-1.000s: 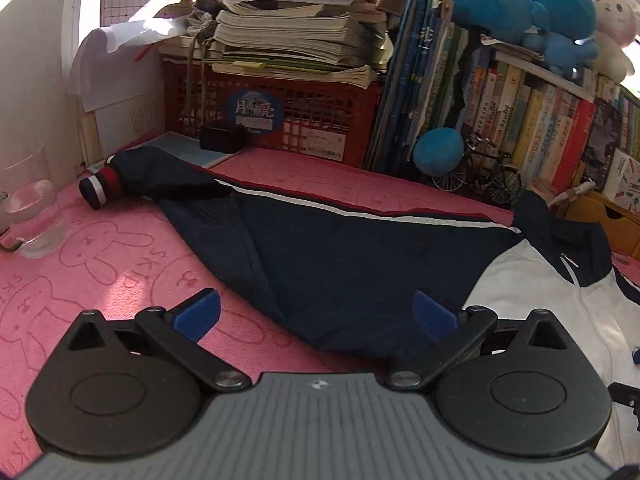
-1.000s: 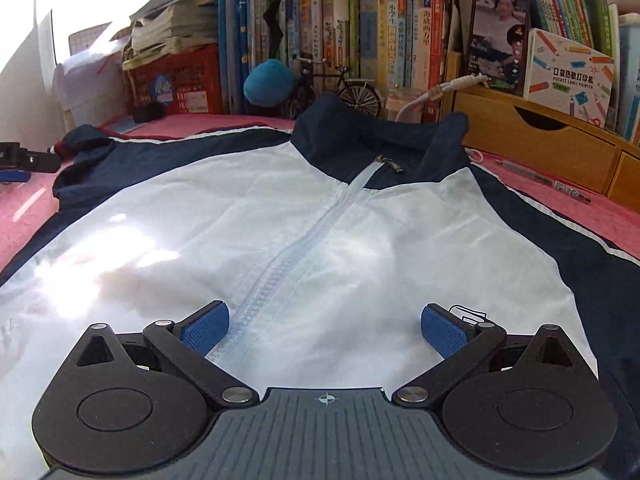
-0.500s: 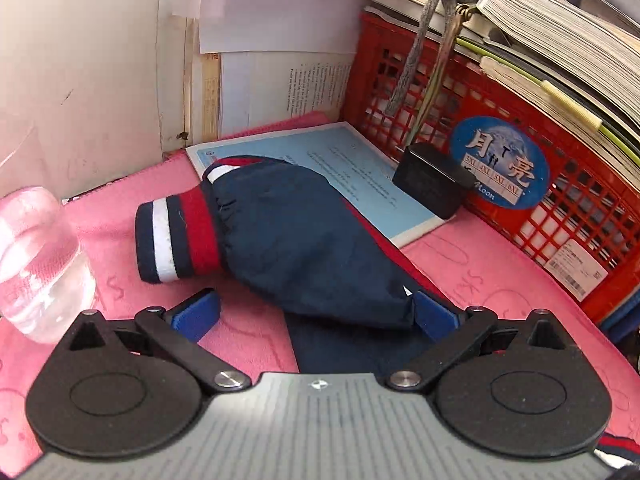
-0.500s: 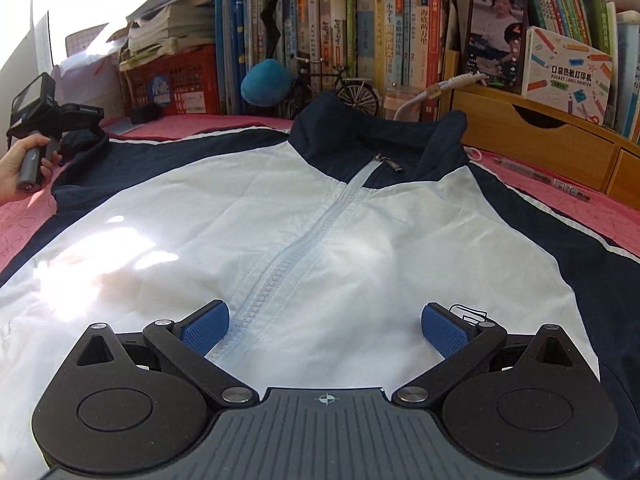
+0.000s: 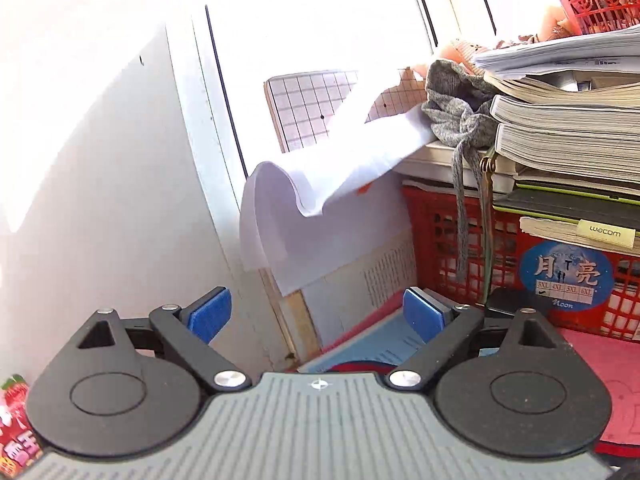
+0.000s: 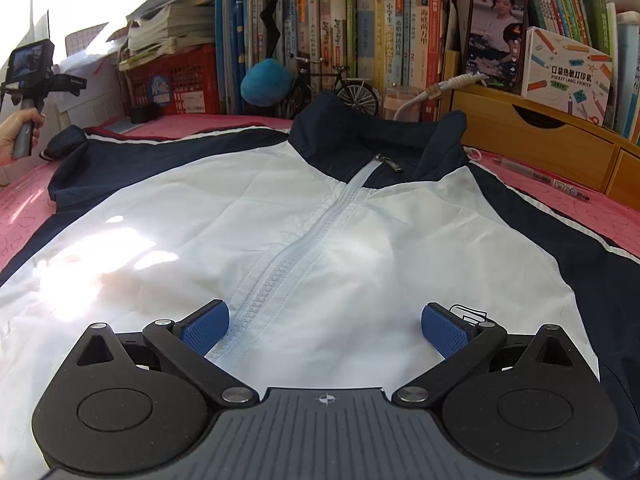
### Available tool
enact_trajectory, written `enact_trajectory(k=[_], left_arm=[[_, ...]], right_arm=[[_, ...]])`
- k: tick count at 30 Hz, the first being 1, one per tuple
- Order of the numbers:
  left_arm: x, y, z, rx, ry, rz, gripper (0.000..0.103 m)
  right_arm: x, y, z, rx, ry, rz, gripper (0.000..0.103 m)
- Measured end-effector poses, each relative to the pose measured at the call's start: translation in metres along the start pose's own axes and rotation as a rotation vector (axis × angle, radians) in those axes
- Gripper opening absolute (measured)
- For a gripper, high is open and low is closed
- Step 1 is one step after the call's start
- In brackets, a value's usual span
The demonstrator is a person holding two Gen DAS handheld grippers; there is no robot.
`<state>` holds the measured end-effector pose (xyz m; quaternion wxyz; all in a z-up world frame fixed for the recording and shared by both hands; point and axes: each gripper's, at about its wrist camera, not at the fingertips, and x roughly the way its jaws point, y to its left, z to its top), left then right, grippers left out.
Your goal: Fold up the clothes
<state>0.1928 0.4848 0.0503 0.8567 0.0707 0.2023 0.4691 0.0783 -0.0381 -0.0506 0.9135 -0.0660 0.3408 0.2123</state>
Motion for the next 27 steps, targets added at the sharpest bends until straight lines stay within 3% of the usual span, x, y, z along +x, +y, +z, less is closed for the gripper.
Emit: enact_trajectory(k=[1, 4, 7, 13, 18, 21, 22, 23, 25, 27], left_arm=[[-0.004, -0.002, 0.000, 0.037, -0.007, -0.019, 0.103], [-0.014, -0.009, -0.010, 0.080, 0.068, -0.192, 0.103], [-0.015, -0.019, -0.034, 0.005, 0.236, -0.309, 0.103], [0.007, -0.031, -0.069, -0.107, 0.420, -0.264, 0.103], [0.030, -0.005, -0.072, -0.352, 0.491, -0.303, 0.103], [0.035, 0.008, -0.072, -0.478, 0.470, -0.312, 0.099], [0.036, 0.012, -0.072, -0.514, 0.464, -0.315, 0.091], [0.037, 0.013, -0.072, -0.527, 0.461, -0.310, 0.071], [0.039, 0.016, -0.071, -0.529, 0.461, -0.285, 0.041], [0.039, 0.019, -0.070, -0.523, 0.443, -0.264, 0.028]], right_arm=[[0.000, 0.000, 0.000, 0.000, 0.000, 0.000, 0.103], [0.000, 0.000, 0.000, 0.001, 0.000, -0.001, 0.103], [0.000, 0.000, 0.000, 0.001, 0.000, -0.001, 0.103], [0.000, 0.000, 0.000, 0.000, -0.001, -0.001, 0.103], [0.000, 0.000, 0.000, 0.001, -0.001, -0.002, 0.103], [0.000, 0.001, 0.000, 0.001, -0.001, -0.002, 0.103], [0.000, 0.001, 0.000, 0.001, -0.001, -0.002, 0.103], [0.000, 0.001, 0.000, 0.001, -0.001, -0.003, 0.103], [0.000, 0.001, 0.000, 0.002, -0.001, -0.003, 0.103], [0.000, 0.001, 0.000, 0.002, -0.001, -0.003, 0.103]])
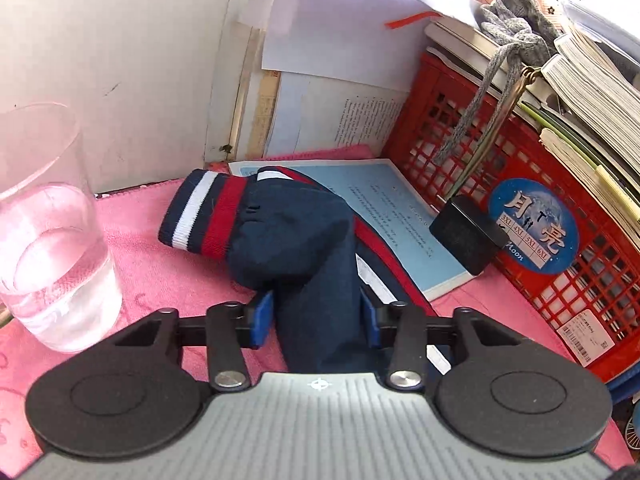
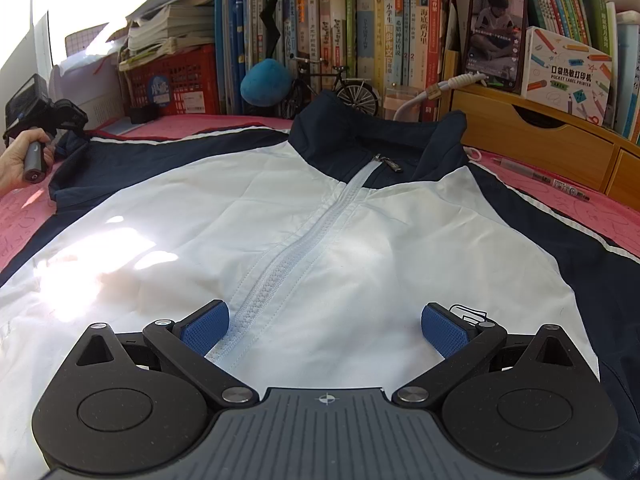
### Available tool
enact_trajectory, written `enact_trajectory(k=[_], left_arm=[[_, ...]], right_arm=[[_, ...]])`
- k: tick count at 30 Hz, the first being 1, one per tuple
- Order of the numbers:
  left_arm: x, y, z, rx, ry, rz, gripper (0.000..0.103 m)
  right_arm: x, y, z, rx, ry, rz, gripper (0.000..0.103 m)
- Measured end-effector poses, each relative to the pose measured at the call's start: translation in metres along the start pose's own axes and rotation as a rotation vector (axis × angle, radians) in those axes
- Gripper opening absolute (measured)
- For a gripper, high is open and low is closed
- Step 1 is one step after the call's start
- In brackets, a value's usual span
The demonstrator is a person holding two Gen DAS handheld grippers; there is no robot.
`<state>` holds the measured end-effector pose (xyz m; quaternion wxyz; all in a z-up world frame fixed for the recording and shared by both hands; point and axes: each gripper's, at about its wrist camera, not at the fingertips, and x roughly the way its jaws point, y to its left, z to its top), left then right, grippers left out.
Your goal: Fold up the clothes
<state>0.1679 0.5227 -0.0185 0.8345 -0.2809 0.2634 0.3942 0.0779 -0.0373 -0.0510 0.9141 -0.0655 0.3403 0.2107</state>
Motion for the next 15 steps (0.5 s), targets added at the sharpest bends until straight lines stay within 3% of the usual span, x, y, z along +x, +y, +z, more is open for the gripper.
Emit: enact_trajectory(k=[2, 4, 9, 12, 13, 15], left_arm=[[-0.006, 0.001, 0.001, 0.027, -0.044, 0.013, 0.017], [-0.015, -0.006, 0.003, 0.112, -0.127, 0.047, 0.012], [-0.049, -0.034, 0.010, 0.416, -0.408, 0.164, 0.011], [-0.054, -0.044, 0.008, 0.561, -0.535, 0.287, 0.011], [-0.050, -0.045, 0.008, 0.598, -0.526, 0.320, 0.012], [-0.035, -0.042, 0.008, 0.631, -0.416, 0.325, 0.012]], right_arm=[[0.000, 0.000, 0.000, 0.000, 0.000, 0.000, 0.103], [0.000, 0.000, 0.000, 0.000, 0.000, 0.000, 0.103], [0.000, 0.000, -0.001, 0.000, 0.000, 0.000, 0.103], [0.000, 0.000, -0.001, 0.001, 0.000, 0.000, 0.103], [0.000, 0.000, -0.001, 0.001, 0.000, 0.000, 0.103], [0.000, 0.000, 0.000, 0.001, 0.000, 0.000, 0.103]])
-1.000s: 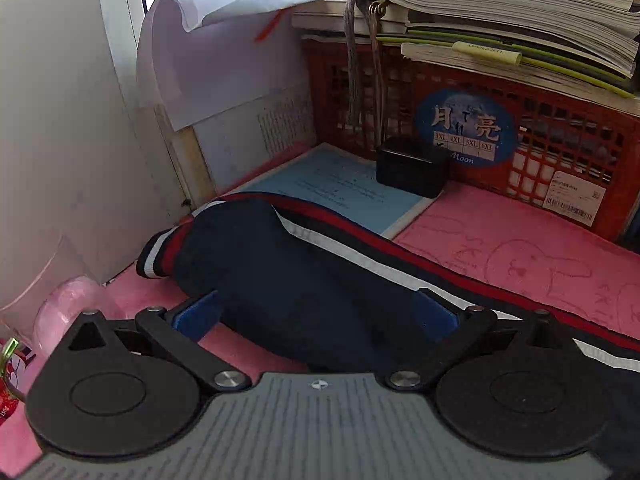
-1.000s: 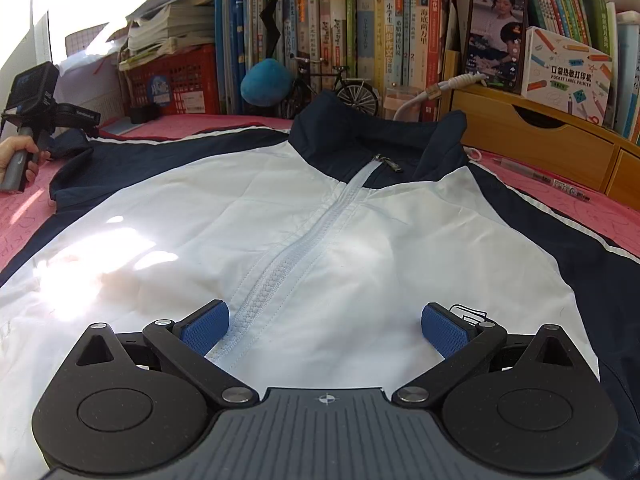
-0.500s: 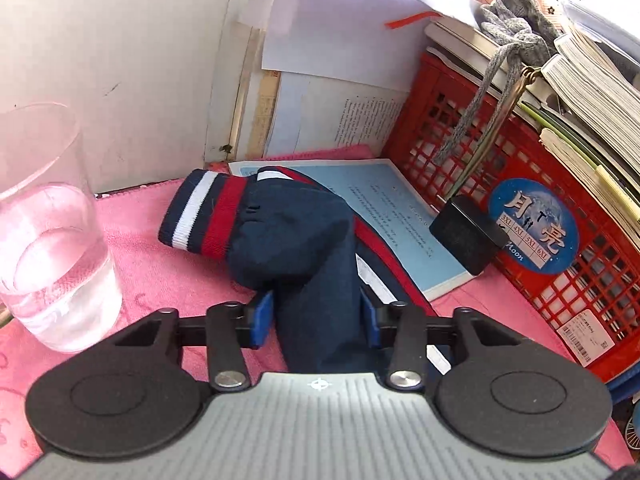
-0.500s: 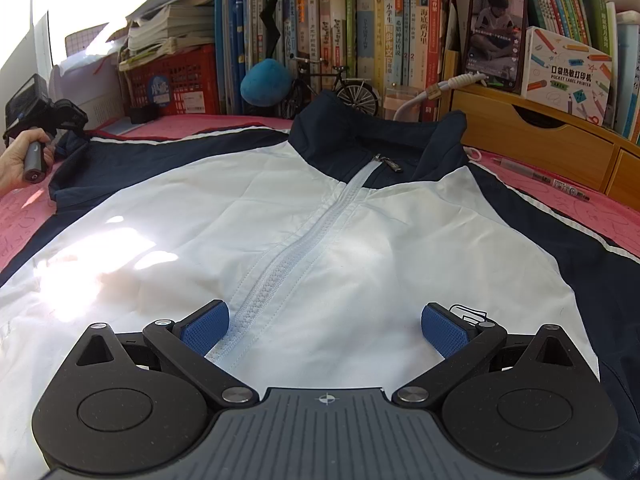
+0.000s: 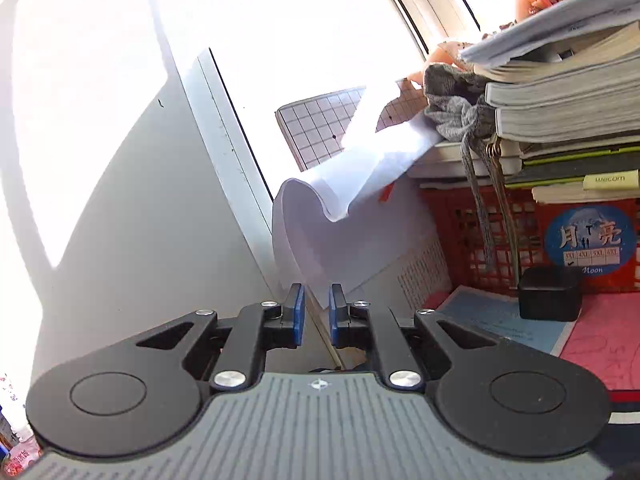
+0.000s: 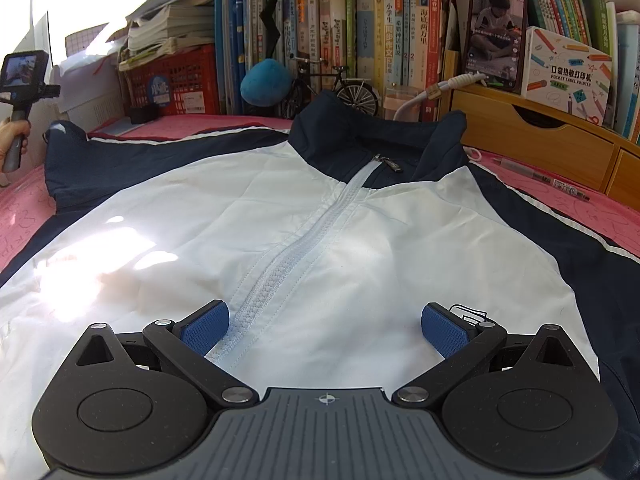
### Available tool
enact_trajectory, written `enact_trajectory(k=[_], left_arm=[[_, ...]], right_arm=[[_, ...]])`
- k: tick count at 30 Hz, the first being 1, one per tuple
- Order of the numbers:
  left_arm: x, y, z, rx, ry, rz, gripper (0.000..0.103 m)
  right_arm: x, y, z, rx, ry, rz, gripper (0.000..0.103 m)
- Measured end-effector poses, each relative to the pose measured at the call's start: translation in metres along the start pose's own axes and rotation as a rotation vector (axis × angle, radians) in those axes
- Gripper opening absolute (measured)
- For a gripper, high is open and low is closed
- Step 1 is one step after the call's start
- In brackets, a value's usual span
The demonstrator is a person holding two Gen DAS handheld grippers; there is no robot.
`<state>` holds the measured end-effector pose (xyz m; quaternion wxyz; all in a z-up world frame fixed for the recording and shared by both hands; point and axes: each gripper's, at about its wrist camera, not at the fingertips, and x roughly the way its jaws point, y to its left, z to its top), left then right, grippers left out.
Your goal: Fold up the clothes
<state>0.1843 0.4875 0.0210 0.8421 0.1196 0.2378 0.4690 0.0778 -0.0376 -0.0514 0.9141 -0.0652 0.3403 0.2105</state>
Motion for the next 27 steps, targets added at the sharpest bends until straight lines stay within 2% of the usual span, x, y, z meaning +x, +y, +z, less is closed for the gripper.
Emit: enact_trajectory(k=[2, 4, 6, 8, 9, 12, 13, 15, 17, 18, 21, 23, 25, 27], left_arm=[[0.012, -0.007, -0.013, 0.041, 0.116, -0.051, 0.013], [0.014, -0.017, -0.023, 0.081, 0.146, -0.062, 0.016], [0.011, -0.030, -0.033, 0.130, 0.161, -0.093, 0.022], [0.017, -0.041, -0.038, 0.157, 0.231, -0.130, 0.036], [0.021, -0.045, -0.039, 0.161, 0.260, -0.127, 0.037], [0.020, -0.051, -0.038, 0.196, 0.262, -0.078, 0.042], [0.017, -0.048, -0.037, 0.175, 0.259, -0.088, 0.042], [0.004, -0.040, -0.033, 0.109, 0.228, -0.132, 0.048], [-0.016, -0.030, -0.027, 0.032, 0.163, -0.195, 0.065], [-0.027, -0.029, -0.024, 0.018, 0.135, -0.217, 0.066], [-0.083, -0.037, -0.013, 0.047, 0.027, -0.374, 0.066], [-0.127, -0.043, -0.014, 0.079, -0.025, -0.517, 0.068], [-0.168, -0.037, -0.025, 0.112, -0.054, -0.687, 0.078], [-0.204, -0.037, -0.040, 0.142, -0.056, -0.826, 0.079]], right_arm=[[0.000, 0.000, 0.000, 0.000, 0.000, 0.000, 0.103], [0.000, 0.000, 0.000, 0.000, 0.000, 0.000, 0.103], [0.000, 0.000, 0.000, 0.000, 0.000, 0.000, 0.103], [0.000, 0.000, 0.000, 0.000, 0.000, 0.000, 0.103], [0.000, 0.000, 0.000, 0.000, 0.000, 0.000, 0.103], [0.000, 0.000, 0.000, 0.000, 0.000, 0.000, 0.103], [0.000, 0.000, 0.000, 0.000, 0.000, 0.000, 0.103], [0.000, 0.000, 0.000, 0.000, 0.000, 0.000, 0.103], [0.000, 0.000, 0.000, 0.000, 0.000, 0.000, 0.103], [0.000, 0.000, 0.000, 0.001, 0.000, 0.000, 0.103], [0.000, 0.000, 0.000, 0.001, 0.000, 0.000, 0.103], [0.000, 0.000, 0.000, 0.001, 0.000, 0.000, 0.103], [0.000, 0.000, 0.000, 0.002, 0.000, 0.001, 0.103], [0.000, -0.001, 0.000, 0.002, 0.000, 0.001, 0.103]])
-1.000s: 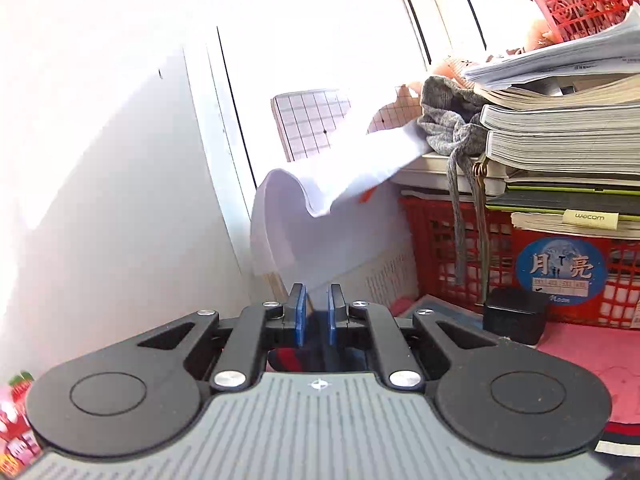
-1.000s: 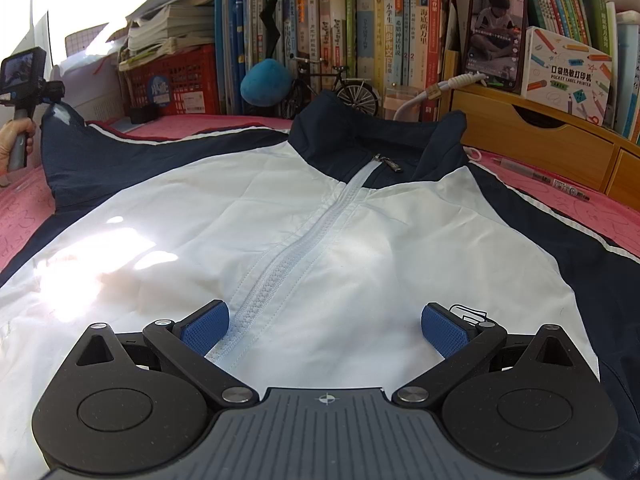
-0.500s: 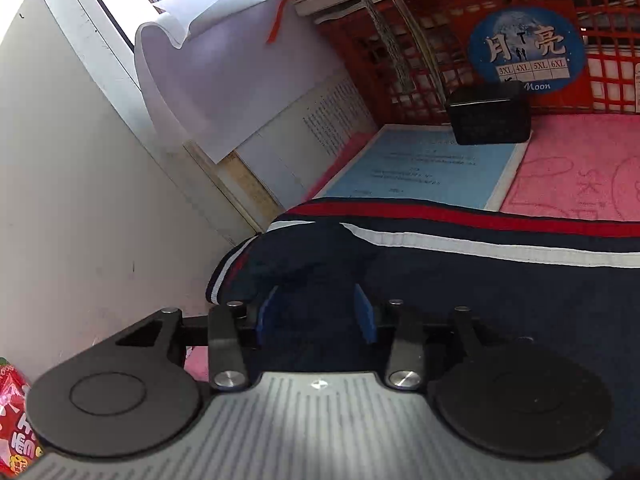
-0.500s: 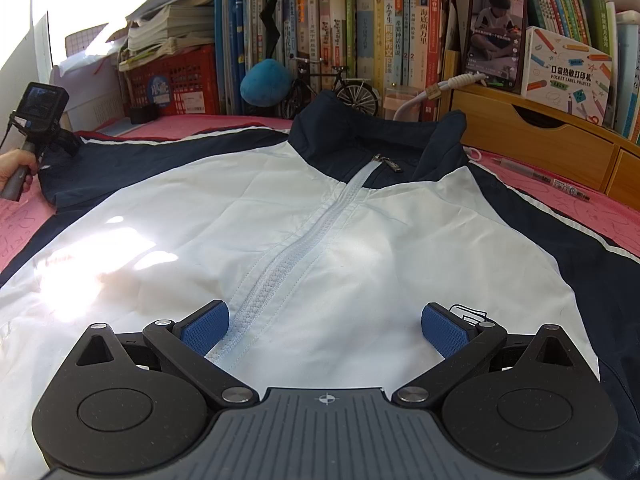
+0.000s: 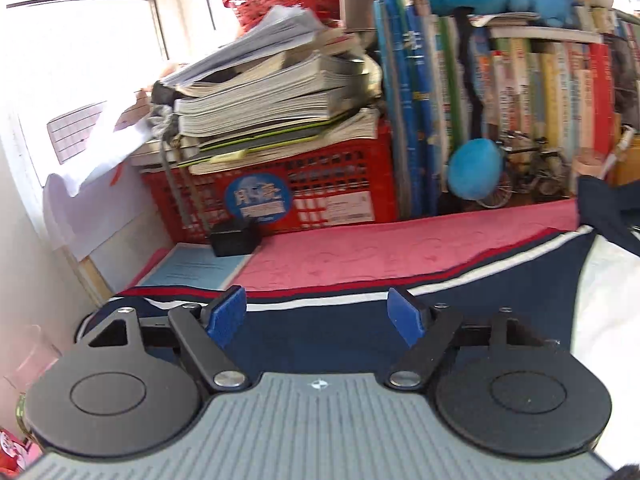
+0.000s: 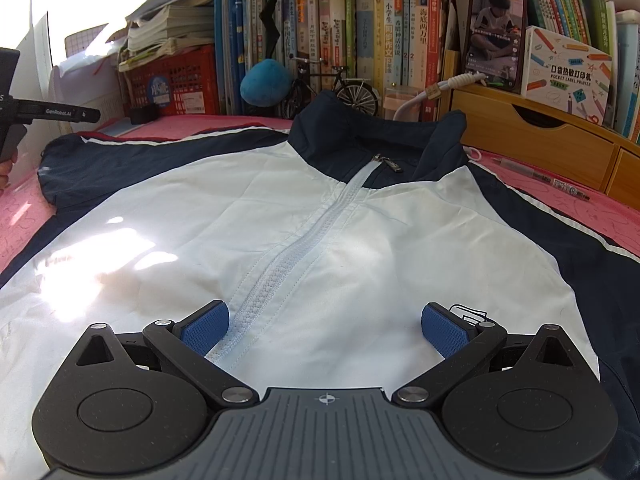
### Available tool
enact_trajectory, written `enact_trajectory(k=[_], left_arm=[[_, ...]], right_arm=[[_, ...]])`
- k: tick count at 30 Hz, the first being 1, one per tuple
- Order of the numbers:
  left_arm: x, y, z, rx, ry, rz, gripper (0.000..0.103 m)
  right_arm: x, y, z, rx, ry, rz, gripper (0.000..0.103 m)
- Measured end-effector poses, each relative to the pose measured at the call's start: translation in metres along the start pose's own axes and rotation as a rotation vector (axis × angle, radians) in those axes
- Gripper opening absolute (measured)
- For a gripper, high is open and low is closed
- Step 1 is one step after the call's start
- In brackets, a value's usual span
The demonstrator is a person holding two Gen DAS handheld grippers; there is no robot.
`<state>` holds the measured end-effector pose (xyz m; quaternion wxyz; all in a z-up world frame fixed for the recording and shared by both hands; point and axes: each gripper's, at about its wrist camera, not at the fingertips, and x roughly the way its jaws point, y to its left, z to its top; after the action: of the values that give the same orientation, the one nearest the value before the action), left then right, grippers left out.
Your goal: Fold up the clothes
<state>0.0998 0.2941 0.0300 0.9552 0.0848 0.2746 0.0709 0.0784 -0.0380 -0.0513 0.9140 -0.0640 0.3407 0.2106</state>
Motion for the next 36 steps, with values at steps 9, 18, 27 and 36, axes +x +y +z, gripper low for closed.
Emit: enact_trajectory(k=[9, 18, 27, 36], left_arm=[[-0.008, -0.075, -0.049, 0.018, 0.168, -0.188, 0.093], [-0.025, -0.040, -0.050, -0.088, 0.219, -0.028, 0.094], [-0.125, -0.074, -0.070, 0.028, 0.088, -0.242, 0.095], [-0.227, -0.110, -0.140, 0.463, -0.076, -0.571, 0.102]], right_arm=[[-0.006, -0.007, 0.000, -0.008, 0.011, -0.003, 0.103], [-0.084, -0.105, -0.038, 0.191, 0.065, -0.390, 0.103], [-0.186, 0.000, -0.094, -0.084, -0.132, -0.072, 0.103], [-0.216, 0.145, -0.146, -0.743, -0.133, 0.168, 0.103]])
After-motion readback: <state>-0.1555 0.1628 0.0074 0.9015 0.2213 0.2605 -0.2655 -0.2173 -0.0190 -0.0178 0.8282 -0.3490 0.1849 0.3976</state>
